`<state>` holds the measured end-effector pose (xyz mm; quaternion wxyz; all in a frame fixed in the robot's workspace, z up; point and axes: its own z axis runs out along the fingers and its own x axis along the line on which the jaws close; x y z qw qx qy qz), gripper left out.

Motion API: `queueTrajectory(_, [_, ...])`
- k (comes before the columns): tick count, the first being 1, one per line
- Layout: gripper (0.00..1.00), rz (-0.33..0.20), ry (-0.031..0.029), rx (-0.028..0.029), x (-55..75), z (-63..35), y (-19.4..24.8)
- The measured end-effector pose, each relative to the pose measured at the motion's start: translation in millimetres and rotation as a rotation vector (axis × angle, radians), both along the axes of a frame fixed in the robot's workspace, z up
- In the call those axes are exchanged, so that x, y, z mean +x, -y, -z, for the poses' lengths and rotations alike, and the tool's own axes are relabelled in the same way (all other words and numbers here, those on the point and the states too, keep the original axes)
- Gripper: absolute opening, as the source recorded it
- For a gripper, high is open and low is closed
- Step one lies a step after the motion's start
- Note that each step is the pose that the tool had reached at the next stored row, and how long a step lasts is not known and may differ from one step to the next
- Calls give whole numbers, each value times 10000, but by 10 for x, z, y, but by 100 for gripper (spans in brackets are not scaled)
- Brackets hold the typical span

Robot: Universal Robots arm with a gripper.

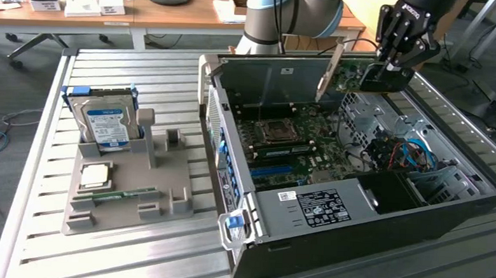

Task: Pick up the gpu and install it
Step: 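Insert the gpu into the slot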

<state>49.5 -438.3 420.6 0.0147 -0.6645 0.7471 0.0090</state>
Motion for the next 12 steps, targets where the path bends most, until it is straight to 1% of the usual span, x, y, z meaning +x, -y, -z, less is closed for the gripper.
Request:
queueTrajectory(2, [27, -21, 18, 32, -61, 20, 0])
queueTrajectory(3, [27, -29, 25, 55, -81, 28, 0])
queueTrajectory(4, [27, -38, 31, 90, -100, 35, 0])
queueTrajectory(6, [27, -59, 44, 188, -131, 49, 1])
queueTrajectory(9, [27, -83, 67, 350, -177, 66, 5])
queueTrajectory(10, [27, -85, 74, 386, -186, 68, 9])
queueTrajectory(12, [27, -86, 74, 406, -186, 70, 10])
